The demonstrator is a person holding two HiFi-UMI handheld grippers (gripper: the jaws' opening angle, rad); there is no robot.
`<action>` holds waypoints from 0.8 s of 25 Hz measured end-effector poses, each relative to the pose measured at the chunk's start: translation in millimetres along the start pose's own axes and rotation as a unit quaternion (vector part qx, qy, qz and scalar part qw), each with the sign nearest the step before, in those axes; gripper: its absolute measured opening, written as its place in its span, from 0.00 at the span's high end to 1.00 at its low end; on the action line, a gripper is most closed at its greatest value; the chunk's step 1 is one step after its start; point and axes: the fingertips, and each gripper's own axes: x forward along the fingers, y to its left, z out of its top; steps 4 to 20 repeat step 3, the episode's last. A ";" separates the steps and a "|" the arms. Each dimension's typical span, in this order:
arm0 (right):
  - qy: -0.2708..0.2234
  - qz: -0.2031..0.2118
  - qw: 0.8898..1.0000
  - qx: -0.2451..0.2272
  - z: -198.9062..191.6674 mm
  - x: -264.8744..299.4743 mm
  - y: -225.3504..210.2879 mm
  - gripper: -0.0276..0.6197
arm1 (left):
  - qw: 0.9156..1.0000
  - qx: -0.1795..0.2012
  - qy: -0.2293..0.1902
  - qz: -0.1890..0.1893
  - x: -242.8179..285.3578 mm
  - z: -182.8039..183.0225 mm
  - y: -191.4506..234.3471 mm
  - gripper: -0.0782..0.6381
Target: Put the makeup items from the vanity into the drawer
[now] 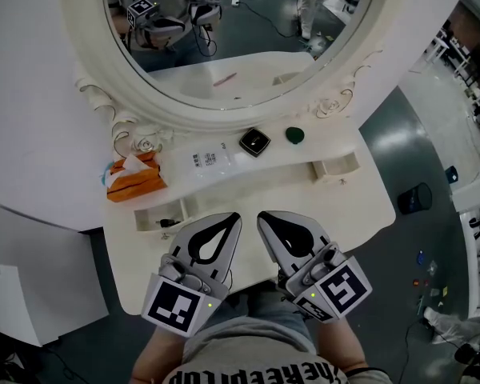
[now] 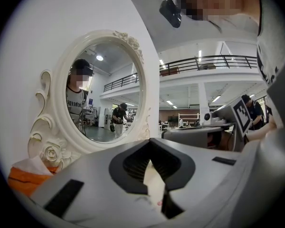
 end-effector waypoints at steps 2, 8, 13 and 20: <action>-0.001 0.001 1.000 -0.002 -0.6 -1.1 0.1 0.94 | 1.000 0.001 -0.001 0.001 0.2 -0.8 -1.3 0.87; -0.001 0.001 1.000 -0.002 -0.9 -1.7 0.1 0.94 | 1.000 0.001 -0.001 0.001 0.4 -1.2 -2.0 0.87; -0.001 0.001 1.000 -0.002 -0.9 -1.7 0.1 0.94 | 1.000 0.001 -0.001 0.001 0.4 -1.2 -2.0 0.87; -0.001 0.001 1.000 -0.002 -0.9 -1.7 0.1 0.94 | 1.000 0.001 -0.001 0.001 0.4 -1.2 -2.0 0.87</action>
